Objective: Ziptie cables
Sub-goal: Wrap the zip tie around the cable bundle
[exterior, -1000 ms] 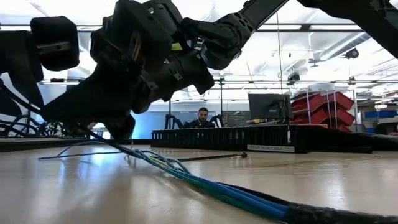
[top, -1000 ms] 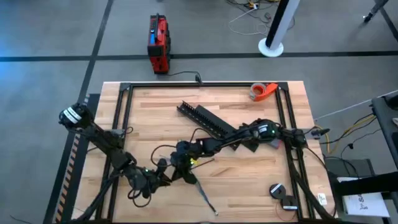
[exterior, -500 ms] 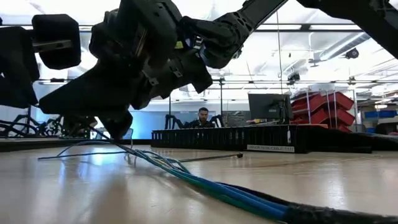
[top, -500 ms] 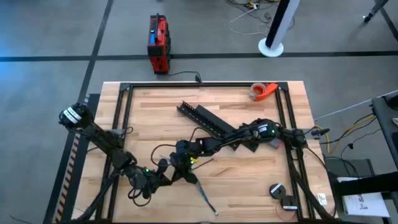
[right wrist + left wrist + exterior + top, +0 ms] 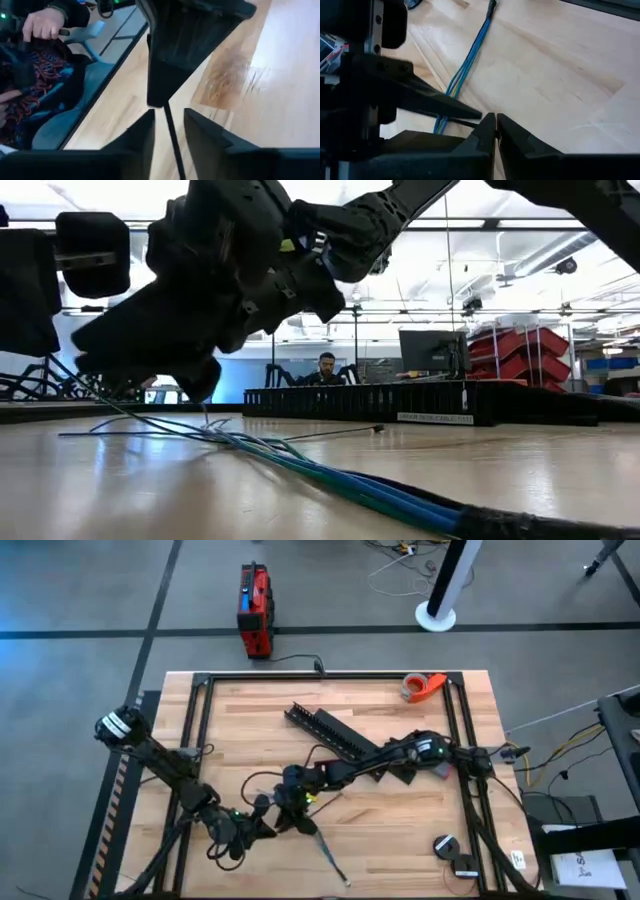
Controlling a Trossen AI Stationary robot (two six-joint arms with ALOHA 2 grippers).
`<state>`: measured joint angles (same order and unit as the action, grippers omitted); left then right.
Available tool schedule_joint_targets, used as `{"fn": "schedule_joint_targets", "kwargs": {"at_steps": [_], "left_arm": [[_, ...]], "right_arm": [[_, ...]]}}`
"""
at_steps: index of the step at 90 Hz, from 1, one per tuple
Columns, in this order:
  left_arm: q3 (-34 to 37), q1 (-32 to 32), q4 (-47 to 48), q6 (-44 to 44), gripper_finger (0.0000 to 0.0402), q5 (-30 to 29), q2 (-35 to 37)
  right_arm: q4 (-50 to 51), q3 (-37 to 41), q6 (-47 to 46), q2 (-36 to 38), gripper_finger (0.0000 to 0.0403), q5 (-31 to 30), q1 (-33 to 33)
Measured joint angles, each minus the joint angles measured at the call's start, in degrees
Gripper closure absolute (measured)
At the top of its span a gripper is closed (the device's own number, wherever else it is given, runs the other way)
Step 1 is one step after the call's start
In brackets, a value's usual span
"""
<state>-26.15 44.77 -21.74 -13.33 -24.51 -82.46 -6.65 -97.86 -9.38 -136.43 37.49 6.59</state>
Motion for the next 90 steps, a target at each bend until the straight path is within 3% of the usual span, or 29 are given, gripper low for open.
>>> {"fn": "schedule_joint_targets", "kwargs": {"at_steps": [6,15,62,81,90], "left_arm": [[0.0,0.0,0.0,0.4,0.0401,0.0,0.0],[0.0,0.0,-0.1,0.6,0.0401,-0.4,0.0],[0.0,0.0,2.5,8.5,0.0401,-0.7,0.0],[0.0,-0.2,2.5,10.9,0.0401,-3.6,0.0],[0.0,-0.4,2.5,11.5,0.0401,-4.5,0.0]], "right_arm": [[1.7,0.0,0.6,0.2,0.0276,-0.5,0.3],[2.2,0.0,1.5,0.2,0.0266,-6.0,1.6],[6.7,-0.2,4.0,1.4,0.0285,-46.4,11.6],[6.8,-0.2,3.7,1.4,0.0268,-55.4,14.5],[6.8,-0.2,4.0,1.4,0.0273,-56.9,14.9]]}}
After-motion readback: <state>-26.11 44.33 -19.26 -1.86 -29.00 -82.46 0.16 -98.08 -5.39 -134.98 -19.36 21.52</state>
